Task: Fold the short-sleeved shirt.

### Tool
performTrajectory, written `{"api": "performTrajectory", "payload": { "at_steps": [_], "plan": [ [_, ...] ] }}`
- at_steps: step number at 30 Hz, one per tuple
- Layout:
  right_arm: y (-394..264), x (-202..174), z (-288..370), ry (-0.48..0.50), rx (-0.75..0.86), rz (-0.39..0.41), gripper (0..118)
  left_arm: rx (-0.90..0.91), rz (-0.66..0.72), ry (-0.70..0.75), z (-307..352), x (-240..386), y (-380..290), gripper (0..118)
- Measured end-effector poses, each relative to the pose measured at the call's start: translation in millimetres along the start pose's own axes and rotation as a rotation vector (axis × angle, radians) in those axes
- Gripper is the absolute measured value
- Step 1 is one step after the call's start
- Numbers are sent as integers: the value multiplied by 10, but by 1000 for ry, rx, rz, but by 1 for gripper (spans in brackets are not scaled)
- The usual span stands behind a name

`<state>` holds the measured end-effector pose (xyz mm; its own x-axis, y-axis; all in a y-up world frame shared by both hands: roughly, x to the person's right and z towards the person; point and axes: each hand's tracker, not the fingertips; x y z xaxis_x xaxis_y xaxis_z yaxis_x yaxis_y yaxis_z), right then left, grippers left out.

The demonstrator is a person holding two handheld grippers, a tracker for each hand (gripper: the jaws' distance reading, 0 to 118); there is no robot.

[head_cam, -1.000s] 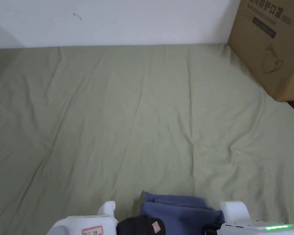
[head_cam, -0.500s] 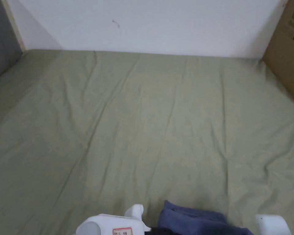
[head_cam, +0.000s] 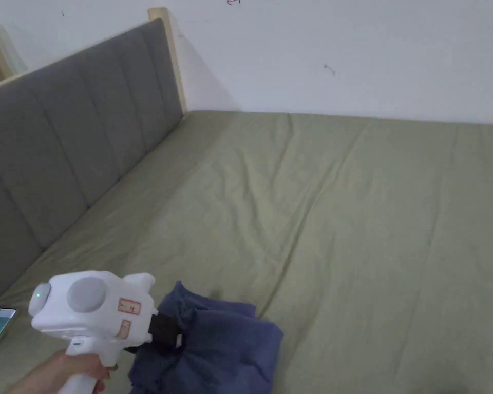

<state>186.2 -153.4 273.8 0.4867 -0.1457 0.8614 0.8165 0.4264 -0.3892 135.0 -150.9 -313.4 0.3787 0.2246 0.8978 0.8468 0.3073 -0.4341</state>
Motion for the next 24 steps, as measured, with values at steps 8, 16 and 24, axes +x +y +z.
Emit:
{"api": "performTrajectory", "payload": {
  "at_steps": [8, 16, 24],
  "plan": [
    [67, 93, -40, -5, -8, -50, 2, -29, -120, 377, -71, -529, 480, 32],
    [43, 227, 49, 0, 12, -84, 2, 41, -49, 475, 253, -402, 248, 92],
    [1, 262, 193, 43, 61, -110, 2, 359, 2, 181, 986, 652, -453, 34]
  ]
}}
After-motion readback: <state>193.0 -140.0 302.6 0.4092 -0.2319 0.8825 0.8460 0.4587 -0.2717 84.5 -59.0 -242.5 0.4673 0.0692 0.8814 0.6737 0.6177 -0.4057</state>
